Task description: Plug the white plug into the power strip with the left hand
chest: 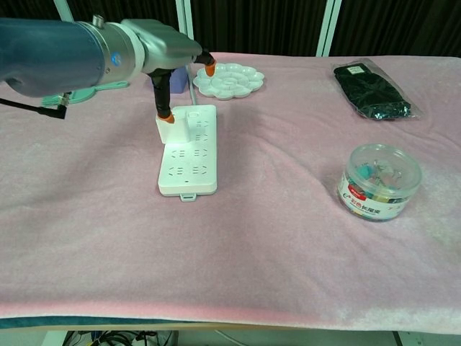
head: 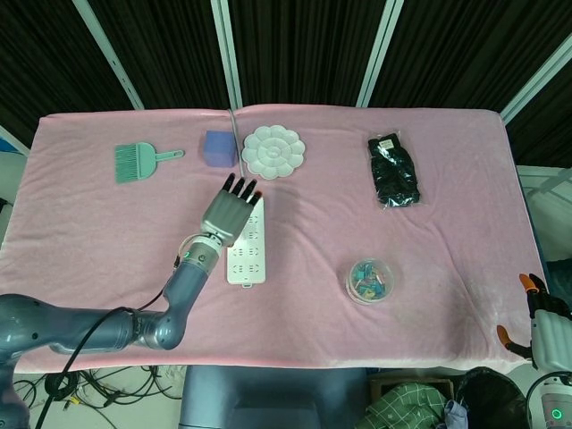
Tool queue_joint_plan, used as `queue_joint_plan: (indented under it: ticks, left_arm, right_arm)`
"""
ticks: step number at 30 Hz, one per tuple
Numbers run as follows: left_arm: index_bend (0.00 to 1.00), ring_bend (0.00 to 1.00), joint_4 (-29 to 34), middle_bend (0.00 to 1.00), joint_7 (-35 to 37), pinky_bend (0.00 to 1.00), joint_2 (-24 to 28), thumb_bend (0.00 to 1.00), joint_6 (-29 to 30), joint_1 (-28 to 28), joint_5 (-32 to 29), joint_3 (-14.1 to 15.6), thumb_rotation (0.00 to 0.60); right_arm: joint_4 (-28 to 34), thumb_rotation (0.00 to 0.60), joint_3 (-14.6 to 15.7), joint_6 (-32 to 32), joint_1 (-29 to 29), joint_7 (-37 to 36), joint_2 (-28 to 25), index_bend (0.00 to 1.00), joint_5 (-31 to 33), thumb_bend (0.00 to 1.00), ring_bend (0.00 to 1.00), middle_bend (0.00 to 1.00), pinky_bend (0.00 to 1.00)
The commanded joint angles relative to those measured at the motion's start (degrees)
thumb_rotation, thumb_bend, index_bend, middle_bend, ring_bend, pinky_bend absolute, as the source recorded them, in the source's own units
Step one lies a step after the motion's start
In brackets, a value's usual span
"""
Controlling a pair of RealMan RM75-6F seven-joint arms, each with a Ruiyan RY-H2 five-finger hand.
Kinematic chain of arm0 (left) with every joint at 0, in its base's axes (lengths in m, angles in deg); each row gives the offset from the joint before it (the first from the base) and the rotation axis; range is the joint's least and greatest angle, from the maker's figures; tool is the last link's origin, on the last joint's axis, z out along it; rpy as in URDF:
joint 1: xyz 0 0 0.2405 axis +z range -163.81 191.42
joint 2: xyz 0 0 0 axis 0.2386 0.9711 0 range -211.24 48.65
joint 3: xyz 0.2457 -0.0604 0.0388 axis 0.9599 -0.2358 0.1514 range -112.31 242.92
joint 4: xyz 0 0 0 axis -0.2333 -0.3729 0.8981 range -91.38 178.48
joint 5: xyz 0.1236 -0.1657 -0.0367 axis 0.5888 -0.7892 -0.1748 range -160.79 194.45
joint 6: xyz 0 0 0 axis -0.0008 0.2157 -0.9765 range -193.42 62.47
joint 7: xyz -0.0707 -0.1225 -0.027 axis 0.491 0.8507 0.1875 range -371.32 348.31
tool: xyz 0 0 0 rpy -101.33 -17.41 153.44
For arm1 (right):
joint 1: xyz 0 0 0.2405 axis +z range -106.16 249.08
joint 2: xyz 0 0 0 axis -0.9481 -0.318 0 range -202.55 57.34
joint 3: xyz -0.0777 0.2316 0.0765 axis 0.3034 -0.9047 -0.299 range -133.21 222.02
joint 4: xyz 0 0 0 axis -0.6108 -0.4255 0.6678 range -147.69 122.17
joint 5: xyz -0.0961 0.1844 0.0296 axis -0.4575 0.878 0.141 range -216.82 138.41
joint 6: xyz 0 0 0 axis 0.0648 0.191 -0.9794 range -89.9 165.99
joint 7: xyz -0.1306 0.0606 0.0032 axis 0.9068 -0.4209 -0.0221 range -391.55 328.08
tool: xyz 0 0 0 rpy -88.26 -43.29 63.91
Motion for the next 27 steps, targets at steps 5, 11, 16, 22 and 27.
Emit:
queue_joint_plan:
  ticks: [5, 11, 16, 22, 27]
  left_arm:
    - [0.11, 0.0, 27.74, 0.0, 4.06, 0.0, 19.8, 0.13, 16.41, 12.09, 9.22, 7.13, 0.6]
    - [0.11, 0.0, 27.46, 0.0, 21.5, 0.0, 28.3, 0.13, 28.04, 31.03, 34.8, 20.11, 0.6]
    - [0.11, 0.0, 18.7, 0.0, 38.52, 0.0, 28.93, 0.13, 32.36, 42.44, 45.46, 24.29, 0.6]
    - [0.11, 0.0, 6.95, 0.0, 49.66, 0.0, 25.5, 0.13, 37.39, 51.6, 54.28, 24.61, 0.6]
    - [0.11, 0.0, 3.61, 0.0, 52.82, 0.0, 24.65, 0.13, 36.8, 55.47, 54.43, 22.88, 0.6]
  right_arm:
    - [-0.09, 0.6, -0.12, 0.42, -0.01, 0.6, 0.16, 0.0, 0.04, 0.23, 0.18, 0.04, 0.14]
    - [-0.11, 0.6, 0.02, 1.33, -0.01, 1.73, 0.54, 0.0, -1.12, 0.23, 0.18, 0.04, 0.14]
    - [-0.97, 0.6, -0.22, 2.49, -0.06, 1.93, 1.26, 0.0, -2.22, 0.22, 0.17, 0.03, 0.14]
    - [-2.64, 0.6, 0.09, 3.8, -0.18, 1.16, 1.87, 0.0, -5.44, 0.2, 0.16, 0.02, 0.14]
    - [-3.94, 0.6, 0.34, 4.64, -0.33, -0.03, 2.25, 0.0, -7.71, 0.19, 0.16, 0.01, 0.14]
